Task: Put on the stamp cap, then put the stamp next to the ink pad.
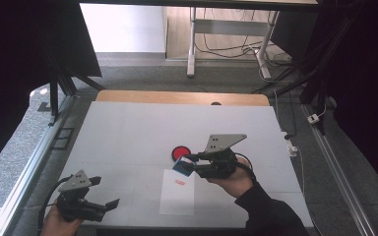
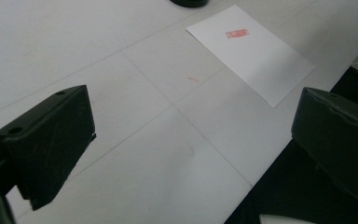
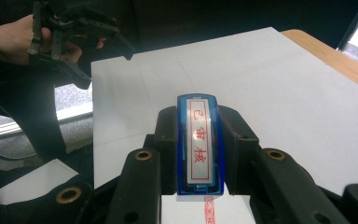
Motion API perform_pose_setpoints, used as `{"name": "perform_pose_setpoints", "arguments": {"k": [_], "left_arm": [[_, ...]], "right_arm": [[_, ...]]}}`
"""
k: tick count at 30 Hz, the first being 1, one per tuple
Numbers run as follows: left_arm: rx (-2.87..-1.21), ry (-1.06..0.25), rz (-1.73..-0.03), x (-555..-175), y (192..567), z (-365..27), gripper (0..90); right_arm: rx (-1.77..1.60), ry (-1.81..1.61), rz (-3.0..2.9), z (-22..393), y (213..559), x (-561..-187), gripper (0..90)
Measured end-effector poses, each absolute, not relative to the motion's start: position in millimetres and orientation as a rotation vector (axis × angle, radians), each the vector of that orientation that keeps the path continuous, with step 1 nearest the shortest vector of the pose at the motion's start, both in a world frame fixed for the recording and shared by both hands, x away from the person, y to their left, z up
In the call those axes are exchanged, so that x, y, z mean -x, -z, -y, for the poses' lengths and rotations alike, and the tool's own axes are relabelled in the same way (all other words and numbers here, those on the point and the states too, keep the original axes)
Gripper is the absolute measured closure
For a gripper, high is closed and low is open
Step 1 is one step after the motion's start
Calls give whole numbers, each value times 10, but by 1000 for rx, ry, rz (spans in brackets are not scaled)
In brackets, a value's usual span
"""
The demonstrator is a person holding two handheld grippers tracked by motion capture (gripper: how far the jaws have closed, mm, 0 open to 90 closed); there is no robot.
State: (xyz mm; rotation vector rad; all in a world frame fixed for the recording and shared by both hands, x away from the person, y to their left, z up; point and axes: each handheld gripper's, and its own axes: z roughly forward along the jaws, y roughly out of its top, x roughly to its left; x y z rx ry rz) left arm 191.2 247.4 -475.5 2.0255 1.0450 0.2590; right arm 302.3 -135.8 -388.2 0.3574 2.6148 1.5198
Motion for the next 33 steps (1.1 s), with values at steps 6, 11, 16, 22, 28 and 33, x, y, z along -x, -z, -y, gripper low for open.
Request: {"name": "perform_pose_setpoints", "arguments": {"k": [6,11,16,22,28,33], "left_arm": [[-2020,-270,-1053,-1902,4756,-2478,0],[-2034,-274,-1052,-1905,4756,-2461,0],[-2036,-271,-1053,-1911,4760,-2462,0],[-2036,-272,-1059,-1910,4762,-2459,2],[-2045,-276,-1058,-1913,4762,-2449,3],[-2045,-274,-1060,-1915,4762,-2452,5]], "right_arm": [[-390,-1505,-2611,1388,3894,-3047,712],[-403,-1486,-2601,1424,3896,-3062,712],[-422,-1461,-2597,1467,3920,-3085,712],[-455,-1451,-2590,1507,3942,-3119,712],[-477,-1429,-2577,1561,3961,-3144,712],[-502,-1418,-2568,1605,3980,-3168,712]]}}
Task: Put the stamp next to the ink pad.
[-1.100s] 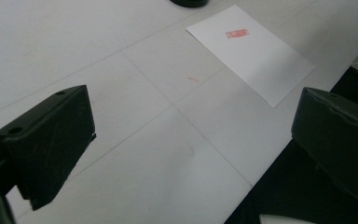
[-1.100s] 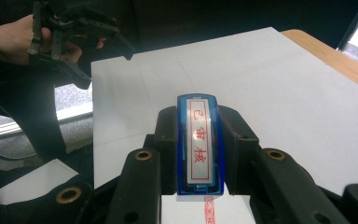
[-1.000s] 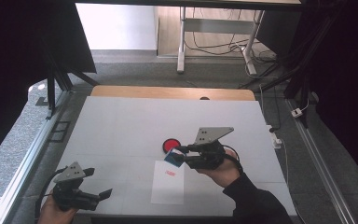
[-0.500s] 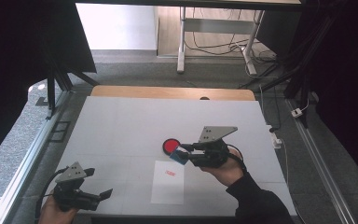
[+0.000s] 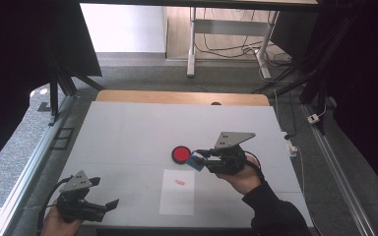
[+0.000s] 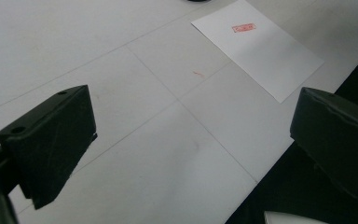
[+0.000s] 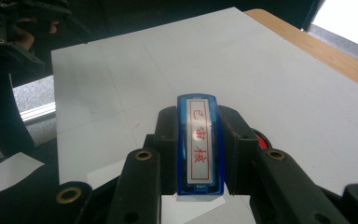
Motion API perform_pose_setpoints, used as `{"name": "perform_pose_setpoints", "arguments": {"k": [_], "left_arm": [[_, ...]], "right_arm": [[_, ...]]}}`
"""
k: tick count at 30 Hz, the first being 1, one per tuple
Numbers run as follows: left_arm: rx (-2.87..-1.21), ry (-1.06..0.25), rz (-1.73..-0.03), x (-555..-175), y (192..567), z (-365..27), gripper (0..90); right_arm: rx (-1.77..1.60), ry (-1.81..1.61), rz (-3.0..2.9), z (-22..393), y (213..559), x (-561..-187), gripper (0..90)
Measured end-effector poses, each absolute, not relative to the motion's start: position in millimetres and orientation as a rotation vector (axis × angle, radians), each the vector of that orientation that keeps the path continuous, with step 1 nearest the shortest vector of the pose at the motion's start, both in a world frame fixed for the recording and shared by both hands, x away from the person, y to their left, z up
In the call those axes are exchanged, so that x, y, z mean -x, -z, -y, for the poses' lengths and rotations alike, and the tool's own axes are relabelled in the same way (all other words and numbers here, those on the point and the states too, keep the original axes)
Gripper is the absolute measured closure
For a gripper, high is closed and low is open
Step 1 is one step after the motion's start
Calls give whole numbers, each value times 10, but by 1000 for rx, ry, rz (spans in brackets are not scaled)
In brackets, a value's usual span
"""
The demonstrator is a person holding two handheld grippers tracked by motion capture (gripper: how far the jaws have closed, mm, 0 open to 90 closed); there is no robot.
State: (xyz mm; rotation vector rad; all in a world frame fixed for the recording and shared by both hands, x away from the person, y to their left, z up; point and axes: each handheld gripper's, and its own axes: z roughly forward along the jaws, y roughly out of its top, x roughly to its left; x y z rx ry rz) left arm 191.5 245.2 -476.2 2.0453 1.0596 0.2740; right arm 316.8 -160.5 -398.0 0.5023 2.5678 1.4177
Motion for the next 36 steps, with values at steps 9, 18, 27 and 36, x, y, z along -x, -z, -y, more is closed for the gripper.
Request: {"name": "perform_pose_setpoints", "arguments": {"k": [9,18,27,36], "left_arm": [[-2050,-276,-1060,-1916,4763,-2446,6],[-2048,-280,-1064,-1914,4763,-2447,6],[-2051,-282,-1063,-1912,4764,-2446,10],[-2059,-290,-1066,-1912,4763,-2435,11]], "right_arm": [[-554,-1381,-2542,1706,4023,-3215,711],[-617,-1342,-2501,1872,4044,-3266,712],[-704,-1285,-2462,2076,4120,-3340,712],[-767,-1216,-2427,2236,4194,-3390,712]]}}
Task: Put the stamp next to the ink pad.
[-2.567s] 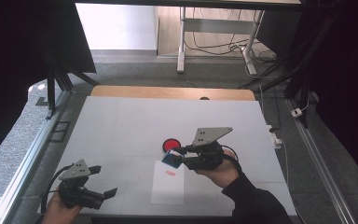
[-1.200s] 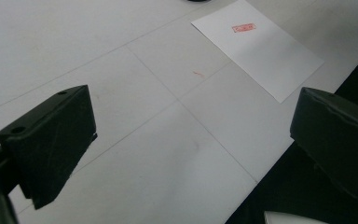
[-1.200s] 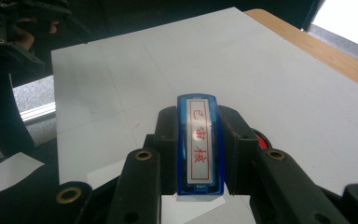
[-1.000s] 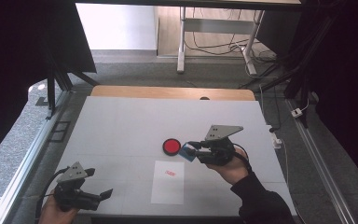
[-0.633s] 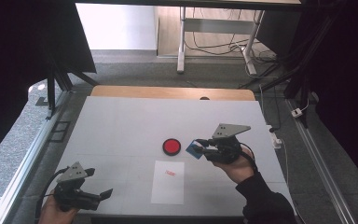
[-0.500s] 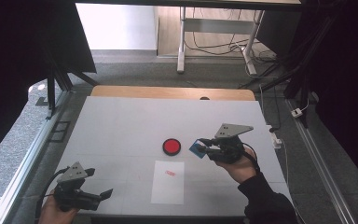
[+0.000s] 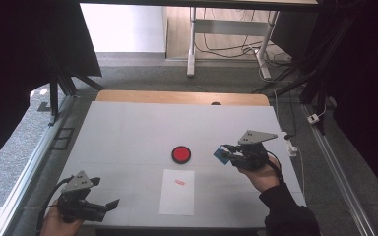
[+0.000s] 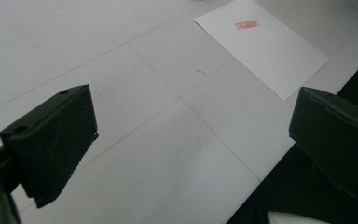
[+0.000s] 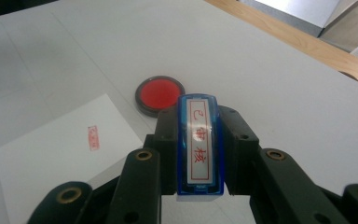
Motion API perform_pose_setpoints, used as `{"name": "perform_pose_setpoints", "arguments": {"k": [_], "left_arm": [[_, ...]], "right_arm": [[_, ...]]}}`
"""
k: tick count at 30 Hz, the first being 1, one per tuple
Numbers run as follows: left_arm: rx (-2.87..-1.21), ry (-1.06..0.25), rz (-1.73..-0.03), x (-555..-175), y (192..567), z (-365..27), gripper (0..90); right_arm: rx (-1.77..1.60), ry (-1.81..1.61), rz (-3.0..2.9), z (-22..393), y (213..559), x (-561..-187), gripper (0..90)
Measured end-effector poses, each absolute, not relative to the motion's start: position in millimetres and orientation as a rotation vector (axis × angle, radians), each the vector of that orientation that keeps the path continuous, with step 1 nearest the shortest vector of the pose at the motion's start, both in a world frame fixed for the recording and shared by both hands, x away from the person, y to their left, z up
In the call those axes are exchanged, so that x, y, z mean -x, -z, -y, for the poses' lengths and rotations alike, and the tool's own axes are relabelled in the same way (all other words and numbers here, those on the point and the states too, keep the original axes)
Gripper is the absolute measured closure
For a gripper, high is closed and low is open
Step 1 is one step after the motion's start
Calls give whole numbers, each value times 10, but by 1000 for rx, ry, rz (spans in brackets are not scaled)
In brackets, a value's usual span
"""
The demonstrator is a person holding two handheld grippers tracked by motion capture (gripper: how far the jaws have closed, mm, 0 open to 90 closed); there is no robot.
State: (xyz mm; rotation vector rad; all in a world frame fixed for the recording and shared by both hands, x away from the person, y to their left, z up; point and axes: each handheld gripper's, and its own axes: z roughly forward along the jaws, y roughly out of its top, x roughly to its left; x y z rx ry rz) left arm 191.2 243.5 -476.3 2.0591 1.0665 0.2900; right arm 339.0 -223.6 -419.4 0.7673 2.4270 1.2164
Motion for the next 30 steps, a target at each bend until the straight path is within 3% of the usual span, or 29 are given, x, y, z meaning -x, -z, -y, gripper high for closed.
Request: {"name": "perform_pose_setpoints", "arguments": {"k": [30], "left_arm": [[-2059,-278,-1071,-1925,4766,-2435,17]], "right_arm": [[-889,-1031,-2443,2440,4609,-3594,712]]}}
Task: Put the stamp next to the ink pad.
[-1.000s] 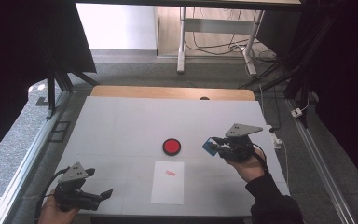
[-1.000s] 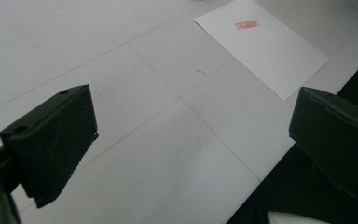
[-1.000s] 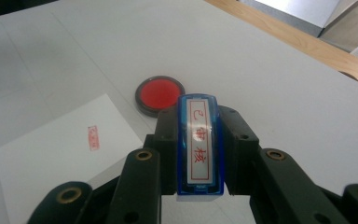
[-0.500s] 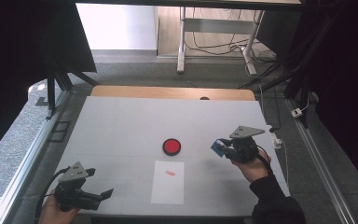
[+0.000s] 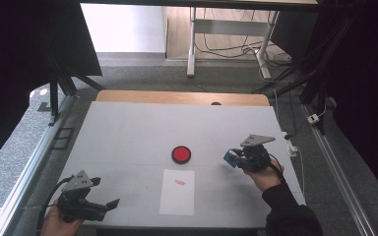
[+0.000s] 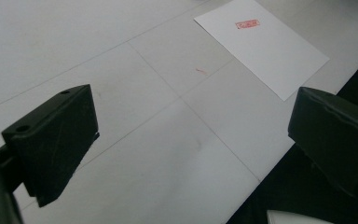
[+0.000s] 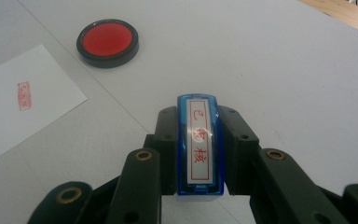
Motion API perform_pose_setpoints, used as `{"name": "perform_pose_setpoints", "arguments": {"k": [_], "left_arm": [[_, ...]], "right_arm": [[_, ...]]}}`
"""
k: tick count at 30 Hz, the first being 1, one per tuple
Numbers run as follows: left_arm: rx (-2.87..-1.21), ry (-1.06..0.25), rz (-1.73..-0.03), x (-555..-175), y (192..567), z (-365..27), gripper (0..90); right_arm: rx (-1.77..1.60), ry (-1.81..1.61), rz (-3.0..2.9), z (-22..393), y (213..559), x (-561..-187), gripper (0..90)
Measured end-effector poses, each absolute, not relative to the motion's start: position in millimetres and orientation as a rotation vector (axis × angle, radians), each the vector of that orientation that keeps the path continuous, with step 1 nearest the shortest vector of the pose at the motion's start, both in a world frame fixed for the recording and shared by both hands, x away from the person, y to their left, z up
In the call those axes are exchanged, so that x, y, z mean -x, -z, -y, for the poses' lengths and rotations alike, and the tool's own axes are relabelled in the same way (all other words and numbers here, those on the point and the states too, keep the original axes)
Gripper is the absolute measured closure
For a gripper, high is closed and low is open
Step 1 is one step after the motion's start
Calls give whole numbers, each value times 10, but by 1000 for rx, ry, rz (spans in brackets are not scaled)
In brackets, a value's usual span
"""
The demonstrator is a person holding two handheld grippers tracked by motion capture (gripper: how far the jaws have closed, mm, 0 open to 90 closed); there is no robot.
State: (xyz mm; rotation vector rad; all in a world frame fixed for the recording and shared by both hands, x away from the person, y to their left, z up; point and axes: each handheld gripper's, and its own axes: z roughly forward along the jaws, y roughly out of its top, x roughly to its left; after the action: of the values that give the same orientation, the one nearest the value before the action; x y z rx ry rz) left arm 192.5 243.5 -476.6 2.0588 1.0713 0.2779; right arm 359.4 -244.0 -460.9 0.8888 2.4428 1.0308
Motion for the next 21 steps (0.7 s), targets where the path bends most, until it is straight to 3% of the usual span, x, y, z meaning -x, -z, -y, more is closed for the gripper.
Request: {"name": "perform_pose_setpoints", "arguments": {"k": [21], "left_arm": [[-2062,-278,-1075,-1929,4768,-2434,18]], "right_arm": [[-887,-952,-2520,2402,4868,-3693,705]]}}
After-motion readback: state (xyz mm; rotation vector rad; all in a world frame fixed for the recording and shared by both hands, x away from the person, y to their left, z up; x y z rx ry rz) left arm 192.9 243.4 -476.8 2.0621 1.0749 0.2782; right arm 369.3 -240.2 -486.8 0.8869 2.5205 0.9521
